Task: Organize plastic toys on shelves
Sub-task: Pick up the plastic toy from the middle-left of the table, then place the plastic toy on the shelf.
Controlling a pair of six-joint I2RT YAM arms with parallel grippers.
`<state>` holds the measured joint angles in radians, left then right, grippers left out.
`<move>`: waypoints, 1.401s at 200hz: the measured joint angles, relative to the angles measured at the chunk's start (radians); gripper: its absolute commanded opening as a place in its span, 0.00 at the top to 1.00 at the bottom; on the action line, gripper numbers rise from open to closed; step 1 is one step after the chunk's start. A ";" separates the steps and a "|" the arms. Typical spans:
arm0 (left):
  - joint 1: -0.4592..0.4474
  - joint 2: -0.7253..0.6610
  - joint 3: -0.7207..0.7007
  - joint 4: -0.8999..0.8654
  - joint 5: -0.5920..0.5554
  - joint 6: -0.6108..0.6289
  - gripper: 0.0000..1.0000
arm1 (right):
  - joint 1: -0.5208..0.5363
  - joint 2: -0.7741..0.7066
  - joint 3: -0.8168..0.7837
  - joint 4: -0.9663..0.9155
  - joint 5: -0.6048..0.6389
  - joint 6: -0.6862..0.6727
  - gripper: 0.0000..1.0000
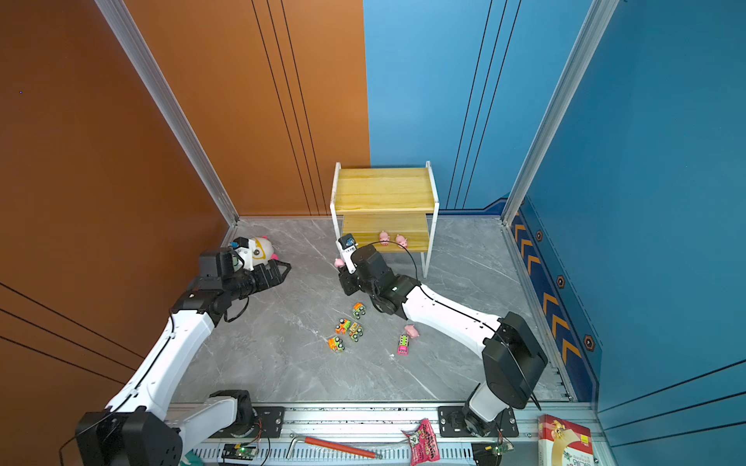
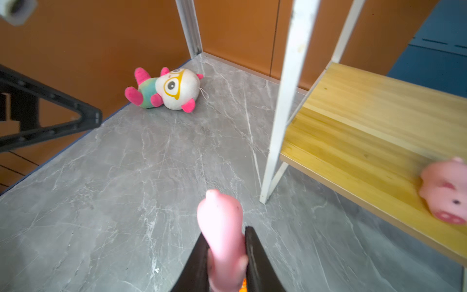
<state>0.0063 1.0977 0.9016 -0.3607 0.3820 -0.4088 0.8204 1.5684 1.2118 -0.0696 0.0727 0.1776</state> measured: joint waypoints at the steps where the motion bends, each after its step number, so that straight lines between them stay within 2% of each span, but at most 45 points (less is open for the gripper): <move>1: 0.000 0.000 0.000 0.000 0.000 0.000 0.03 | -0.001 -0.001 -0.001 -0.002 0.002 0.001 0.77; 49: -0.014 0.000 0.000 0.000 0.000 0.000 0.03 | -0.071 -0.007 0.006 -0.109 0.084 0.092 0.75; 119: -0.015 -0.007 -0.005 0.002 0.001 0.000 0.03 | -0.088 0.131 0.227 -0.208 0.203 0.226 0.75; 178: -0.021 -0.013 -0.005 0.002 0.005 0.000 0.03 | -0.086 0.202 0.249 -0.203 0.302 0.319 0.75; 280: -0.021 -0.032 -0.005 0.002 0.005 0.000 0.03 | -0.084 0.300 0.287 -0.119 0.393 0.340 0.73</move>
<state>-0.0143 1.0660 0.8963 -0.3584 0.3870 -0.4088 0.7364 1.8683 1.4986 -0.1886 0.4656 0.5171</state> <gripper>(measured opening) 0.967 0.267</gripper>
